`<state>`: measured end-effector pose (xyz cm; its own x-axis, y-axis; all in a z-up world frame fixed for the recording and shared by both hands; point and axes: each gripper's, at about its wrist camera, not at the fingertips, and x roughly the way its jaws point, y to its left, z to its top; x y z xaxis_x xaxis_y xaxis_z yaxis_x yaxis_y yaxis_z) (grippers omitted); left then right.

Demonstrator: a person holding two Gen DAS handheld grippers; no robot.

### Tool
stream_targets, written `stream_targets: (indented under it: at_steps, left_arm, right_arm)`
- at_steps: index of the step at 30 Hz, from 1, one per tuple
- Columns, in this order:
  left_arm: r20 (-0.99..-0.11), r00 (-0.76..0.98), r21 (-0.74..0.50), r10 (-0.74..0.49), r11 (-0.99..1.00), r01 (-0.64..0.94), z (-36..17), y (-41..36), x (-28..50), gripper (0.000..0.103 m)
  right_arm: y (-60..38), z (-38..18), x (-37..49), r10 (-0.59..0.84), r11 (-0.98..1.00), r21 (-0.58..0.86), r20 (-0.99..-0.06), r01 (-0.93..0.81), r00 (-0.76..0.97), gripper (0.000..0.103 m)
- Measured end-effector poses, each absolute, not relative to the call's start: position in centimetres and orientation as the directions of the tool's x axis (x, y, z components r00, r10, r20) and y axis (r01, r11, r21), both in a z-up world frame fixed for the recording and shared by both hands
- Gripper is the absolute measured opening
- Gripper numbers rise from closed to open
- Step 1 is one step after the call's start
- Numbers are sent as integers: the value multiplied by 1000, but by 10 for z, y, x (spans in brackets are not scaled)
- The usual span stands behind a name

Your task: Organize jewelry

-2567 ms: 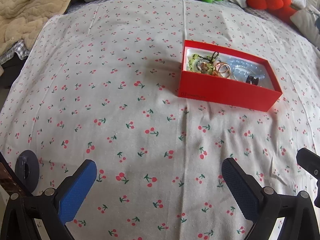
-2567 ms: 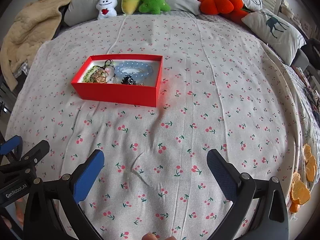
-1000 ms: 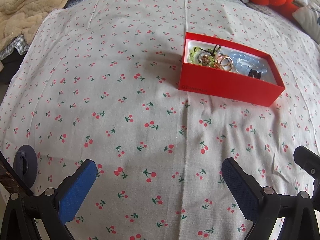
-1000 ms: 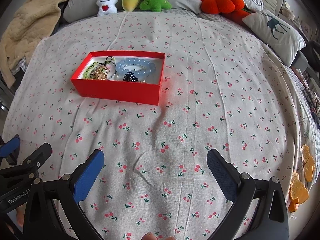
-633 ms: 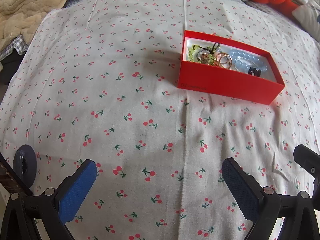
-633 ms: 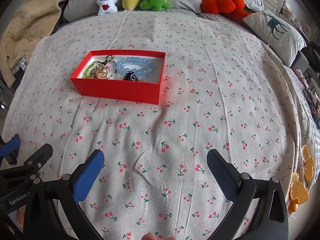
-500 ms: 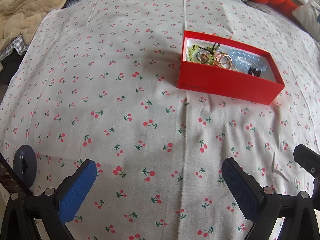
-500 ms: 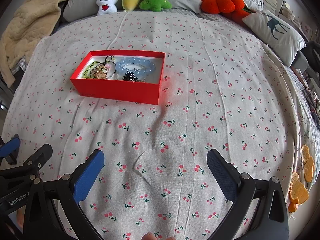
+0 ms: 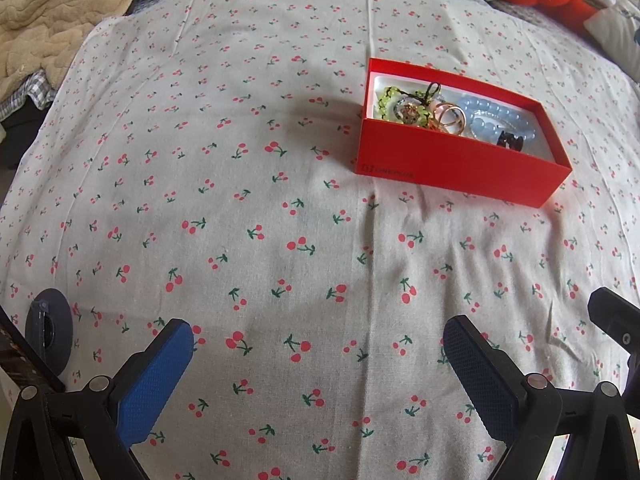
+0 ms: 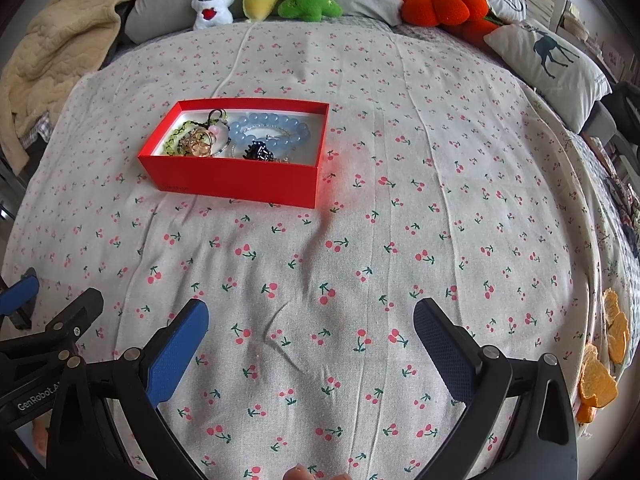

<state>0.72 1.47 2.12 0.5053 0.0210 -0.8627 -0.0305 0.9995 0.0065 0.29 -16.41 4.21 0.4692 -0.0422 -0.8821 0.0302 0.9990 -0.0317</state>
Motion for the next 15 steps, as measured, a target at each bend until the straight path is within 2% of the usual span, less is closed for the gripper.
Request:
stream_targets:
  at_steps: [15]
  left_arm:
    - [-867, 499, 6, 3, 1000, 5, 2, 11, 19, 102]
  right_arm:
    - [-163, 24, 15, -46, 999, -34, -879, 33, 474, 103]
